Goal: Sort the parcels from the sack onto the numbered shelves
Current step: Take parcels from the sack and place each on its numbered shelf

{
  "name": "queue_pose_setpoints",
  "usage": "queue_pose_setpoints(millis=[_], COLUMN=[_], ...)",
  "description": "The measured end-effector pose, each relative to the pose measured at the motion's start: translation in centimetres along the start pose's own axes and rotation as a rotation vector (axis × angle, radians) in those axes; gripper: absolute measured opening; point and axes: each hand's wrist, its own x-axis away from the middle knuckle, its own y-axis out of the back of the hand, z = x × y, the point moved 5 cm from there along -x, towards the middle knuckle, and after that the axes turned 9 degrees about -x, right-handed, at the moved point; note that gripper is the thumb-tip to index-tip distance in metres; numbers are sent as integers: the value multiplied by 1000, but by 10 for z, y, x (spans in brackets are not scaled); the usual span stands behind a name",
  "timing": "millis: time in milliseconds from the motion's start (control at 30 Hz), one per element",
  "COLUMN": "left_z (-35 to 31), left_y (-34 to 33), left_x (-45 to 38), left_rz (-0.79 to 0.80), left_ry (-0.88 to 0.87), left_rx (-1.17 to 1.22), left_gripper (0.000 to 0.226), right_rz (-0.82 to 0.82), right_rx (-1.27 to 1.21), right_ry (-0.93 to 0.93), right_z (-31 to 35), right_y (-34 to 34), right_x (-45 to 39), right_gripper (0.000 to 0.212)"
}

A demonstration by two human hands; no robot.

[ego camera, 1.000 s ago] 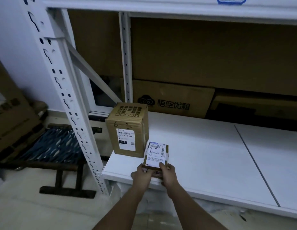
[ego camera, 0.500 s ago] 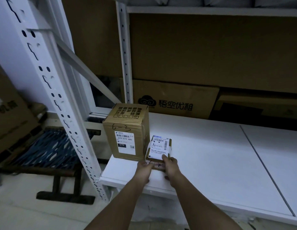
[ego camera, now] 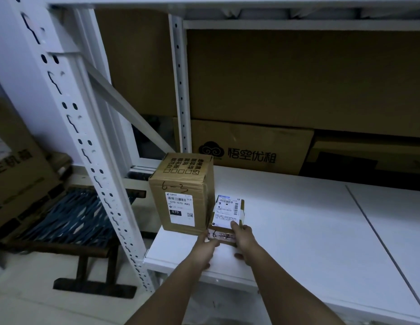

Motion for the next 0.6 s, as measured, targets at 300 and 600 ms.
queue_pose_setpoints(millis=[300, 600], left_z=[14, -18], left_y=[6, 8], left_x=[6, 71], left_rz=[-34, 79], left_ry=[53, 195], left_rx=[-42, -259], left_gripper=[46, 15], right_rz=[56, 3], right_rx=[-5, 57], right_ry=[-12, -245], right_z=[5, 20], right_y=[1, 57], right_x=[8, 85], right_gripper=[62, 66])
